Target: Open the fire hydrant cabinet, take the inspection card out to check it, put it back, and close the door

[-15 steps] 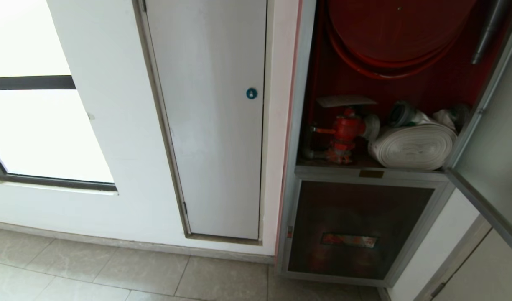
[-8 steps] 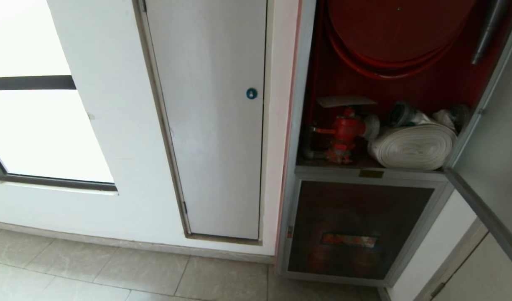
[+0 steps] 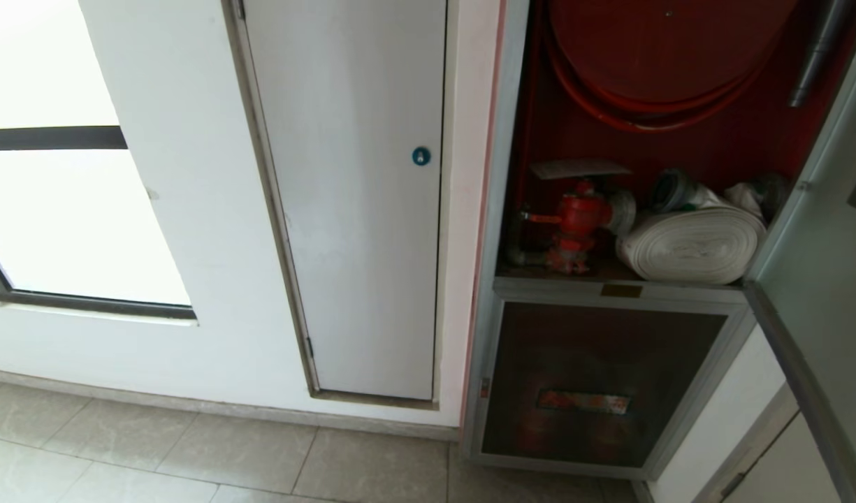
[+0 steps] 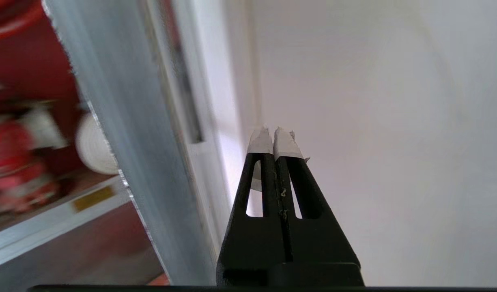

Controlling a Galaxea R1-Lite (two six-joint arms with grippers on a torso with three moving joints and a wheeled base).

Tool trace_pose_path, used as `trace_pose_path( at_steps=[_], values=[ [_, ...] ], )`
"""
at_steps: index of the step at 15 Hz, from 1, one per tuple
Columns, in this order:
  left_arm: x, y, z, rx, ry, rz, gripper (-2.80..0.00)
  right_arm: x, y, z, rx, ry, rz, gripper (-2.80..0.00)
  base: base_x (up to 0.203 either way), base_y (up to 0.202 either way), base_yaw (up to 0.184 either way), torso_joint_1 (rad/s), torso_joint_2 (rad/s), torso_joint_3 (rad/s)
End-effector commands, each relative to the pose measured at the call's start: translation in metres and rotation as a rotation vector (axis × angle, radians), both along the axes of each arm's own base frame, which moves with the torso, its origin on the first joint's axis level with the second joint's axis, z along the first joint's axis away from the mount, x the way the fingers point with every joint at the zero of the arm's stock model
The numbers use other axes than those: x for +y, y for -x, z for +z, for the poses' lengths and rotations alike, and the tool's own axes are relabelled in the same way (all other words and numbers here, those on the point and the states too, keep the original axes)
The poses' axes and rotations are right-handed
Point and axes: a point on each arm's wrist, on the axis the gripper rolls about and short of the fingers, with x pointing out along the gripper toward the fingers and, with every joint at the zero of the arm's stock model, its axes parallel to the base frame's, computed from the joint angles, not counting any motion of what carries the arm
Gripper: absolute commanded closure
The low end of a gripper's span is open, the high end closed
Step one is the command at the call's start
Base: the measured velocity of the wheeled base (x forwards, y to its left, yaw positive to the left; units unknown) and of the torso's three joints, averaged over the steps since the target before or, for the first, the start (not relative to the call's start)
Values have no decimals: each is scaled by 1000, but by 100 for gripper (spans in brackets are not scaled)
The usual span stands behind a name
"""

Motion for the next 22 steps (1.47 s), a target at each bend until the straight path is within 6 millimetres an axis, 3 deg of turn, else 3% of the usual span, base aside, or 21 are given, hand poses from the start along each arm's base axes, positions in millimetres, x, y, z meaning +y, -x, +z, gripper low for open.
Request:
trace_pose_path(
  at_steps=[1,7,10,16,22],
  values=[
    [0,-1,-4,12,0,0,0,9,-2,2,-8,12,68,0,0,0,0,0,0,0],
    [0,-1,-4,14,-1,0,0,17,-11,12,108,-103,351,0,0,0,0,0,0,0],
    [0,-1,-4,14,-1,0,0,23,-32,17,147,-165,552,0,0,0,0,0,0,0],
    [0,-1,-4,14,-1,0,0,25,-104,24,202,-318,806,0,0,0,0,0,0,0],
    [0,-1,-4,14,1,0,0,40,-202,25,262,-404,987,0,0,0,0,0,0,0]
  ],
)
